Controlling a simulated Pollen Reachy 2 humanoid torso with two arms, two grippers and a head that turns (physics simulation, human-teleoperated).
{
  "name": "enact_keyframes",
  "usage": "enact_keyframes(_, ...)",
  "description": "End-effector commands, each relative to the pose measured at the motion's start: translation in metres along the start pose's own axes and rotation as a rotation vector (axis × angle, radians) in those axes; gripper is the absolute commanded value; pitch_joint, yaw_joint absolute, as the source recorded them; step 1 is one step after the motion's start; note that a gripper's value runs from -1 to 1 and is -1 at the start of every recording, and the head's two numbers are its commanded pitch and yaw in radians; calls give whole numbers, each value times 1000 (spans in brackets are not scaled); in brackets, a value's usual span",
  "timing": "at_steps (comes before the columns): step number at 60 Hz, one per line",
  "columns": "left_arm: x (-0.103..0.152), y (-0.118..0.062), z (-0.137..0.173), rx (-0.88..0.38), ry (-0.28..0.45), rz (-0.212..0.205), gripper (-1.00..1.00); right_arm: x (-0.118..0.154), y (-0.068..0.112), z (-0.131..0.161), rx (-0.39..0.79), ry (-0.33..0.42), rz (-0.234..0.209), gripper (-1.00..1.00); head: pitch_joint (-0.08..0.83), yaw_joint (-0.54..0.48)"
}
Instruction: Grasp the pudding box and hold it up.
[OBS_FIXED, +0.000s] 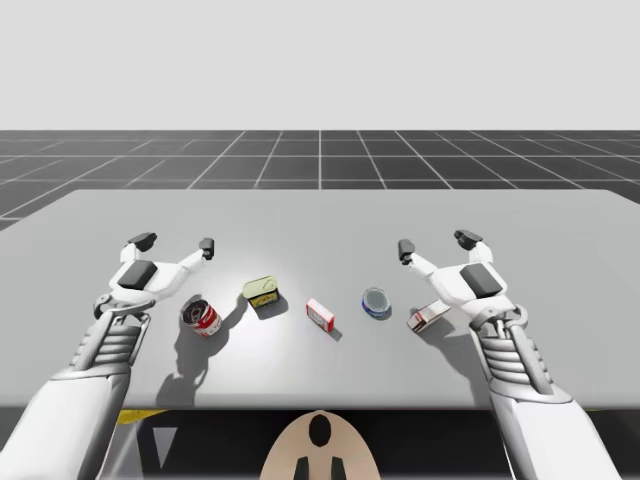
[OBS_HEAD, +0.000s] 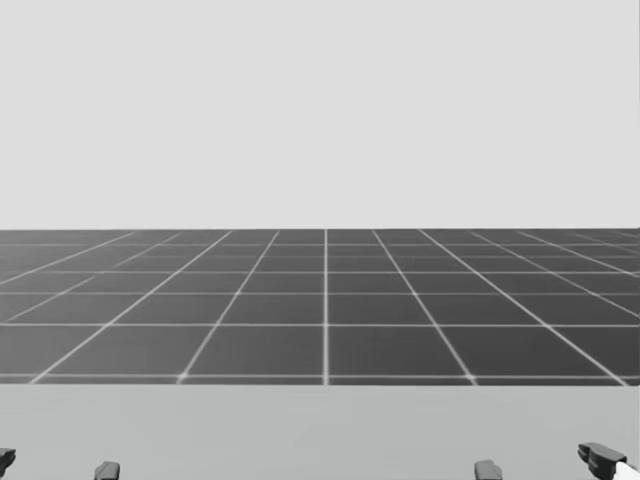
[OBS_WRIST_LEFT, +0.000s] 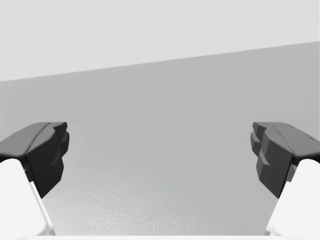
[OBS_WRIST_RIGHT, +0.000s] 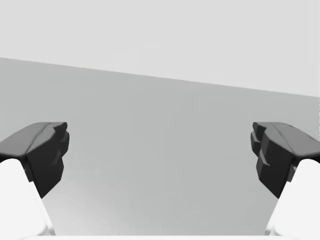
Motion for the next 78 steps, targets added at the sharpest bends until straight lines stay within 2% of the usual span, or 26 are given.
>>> enact_keyframes(1, 0, 0, 0, 1, -1, -5, -1000, 0, 1, 1, -23, 9, 1, -1000, -4, 12)
enact_keyframes(11, 0, -1, 0, 2, -1, -3, -1000, -1, 1, -1, -7, 27, 10, -1000, 18, 12)
enact_keyframes(38, 0, 1, 0, 7, -6, -21, -1000, 0, -2, -3, -32, 27, 6, -1000, 397, -37)
enact_keyframes(46, 1, 1, 0, 3, -9, -24, -1000, 0, -3, -3, -34, 27, 6, -1000, 469, -98)
enact_keyframes(52, 1, 0, 0, -1, -11, -27, -1000, 0, -3, -4, -35, 26, 5, -1000, 530, -198)
enact_keyframes(65, 2, -1, 0, -9, -16, -27, -1000, 1, -4, -4, -35, 26, 3, -1000, 645, -339)
enact_keyframes(78, 2, -2, 1, -14, -20, -26, -1000, 2, -2, -3, -28, 21, 5, -1000, 703, -396)
